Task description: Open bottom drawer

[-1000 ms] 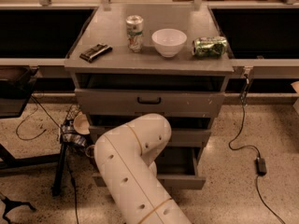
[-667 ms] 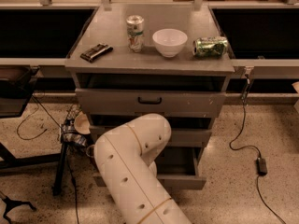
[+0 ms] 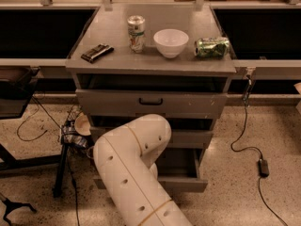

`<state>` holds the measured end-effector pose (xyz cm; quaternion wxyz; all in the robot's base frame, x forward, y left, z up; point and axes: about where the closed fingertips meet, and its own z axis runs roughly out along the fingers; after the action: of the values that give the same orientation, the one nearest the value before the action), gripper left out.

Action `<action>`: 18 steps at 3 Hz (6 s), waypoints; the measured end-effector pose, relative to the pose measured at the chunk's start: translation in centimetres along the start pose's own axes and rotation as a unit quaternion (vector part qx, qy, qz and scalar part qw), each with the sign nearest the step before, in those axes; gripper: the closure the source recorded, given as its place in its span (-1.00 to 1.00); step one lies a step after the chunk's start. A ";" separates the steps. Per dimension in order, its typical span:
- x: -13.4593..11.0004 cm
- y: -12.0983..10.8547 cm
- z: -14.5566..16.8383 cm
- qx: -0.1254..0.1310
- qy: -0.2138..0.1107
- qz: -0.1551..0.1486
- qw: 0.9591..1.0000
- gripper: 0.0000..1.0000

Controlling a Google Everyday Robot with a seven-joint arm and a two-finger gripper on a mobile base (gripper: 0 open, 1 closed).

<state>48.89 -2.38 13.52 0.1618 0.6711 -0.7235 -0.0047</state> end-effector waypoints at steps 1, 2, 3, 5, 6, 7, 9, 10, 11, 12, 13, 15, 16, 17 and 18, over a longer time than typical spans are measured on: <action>0.1 0.0 -0.1 0.005 -0.007 0.000 1.000 -1.00; -0.1 -0.4 -0.7 0.016 -0.008 -0.001 1.000 -1.00; -0.2 -0.4 -0.8 0.016 -0.008 -0.002 1.000 -1.00; -0.4 -1.1 -7.8 0.108 -0.017 -0.009 0.994 -1.00; 1.3 -1.0 -11.6 0.155 0.005 0.008 0.988 -1.00; 1.1 0.6 -12.7 0.169 -0.015 -0.003 0.985 -1.00; 1.6 0.9 -9.0 0.134 -0.098 -0.017 0.986 -1.00; 1.0 -0.2 -9.0 0.137 -0.110 -0.038 0.984 -1.00; 0.4 -1.6 -10.4 0.155 -0.120 -0.057 0.979 -1.00; -0.8 -3.2 -12.0 0.174 -0.124 -0.076 0.974 -1.00; -1.8 -4.2 -11.8 0.178 -0.134 -0.092 0.970 -1.00; -6.9 -8.4 -10.9 0.205 -0.164 -0.135 0.955 -1.00; -7.0 -8.5 -11.0 0.206 -0.164 -0.135 0.955 -1.00; -7.0 -7.8 -9.5 0.194 -0.169 -0.135 0.957 -1.00; -7.3 -7.4 -7.3 0.180 -0.178 -0.130 0.959 -1.00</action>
Offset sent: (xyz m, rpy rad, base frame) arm -0.0071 -0.0057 0.0585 0.1026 -0.1865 0.0018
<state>58.18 5.52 17.12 -0.0953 0.7656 -0.6360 -0.0147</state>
